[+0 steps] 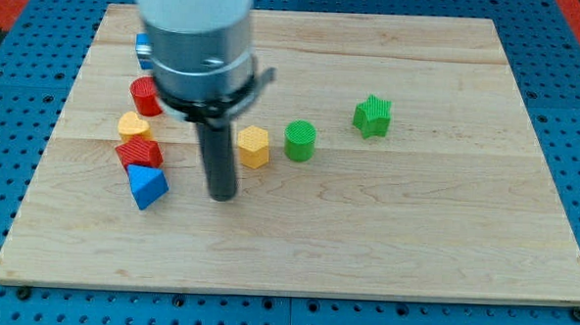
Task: Move yellow hexagon from blue triangle
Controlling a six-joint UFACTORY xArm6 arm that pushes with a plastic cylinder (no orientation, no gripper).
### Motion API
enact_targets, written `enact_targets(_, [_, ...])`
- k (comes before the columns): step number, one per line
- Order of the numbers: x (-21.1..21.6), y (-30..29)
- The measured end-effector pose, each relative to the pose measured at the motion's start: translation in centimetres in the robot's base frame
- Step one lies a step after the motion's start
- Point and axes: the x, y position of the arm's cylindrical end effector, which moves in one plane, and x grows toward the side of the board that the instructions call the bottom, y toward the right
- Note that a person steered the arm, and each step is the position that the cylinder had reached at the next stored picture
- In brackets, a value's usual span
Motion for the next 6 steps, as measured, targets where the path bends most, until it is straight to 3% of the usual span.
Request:
enact_targets(2, [-9.4, -2.8])
enact_targets(4, [-9.8, 2.0])
enact_targets(6, [-6.1, 3.0])
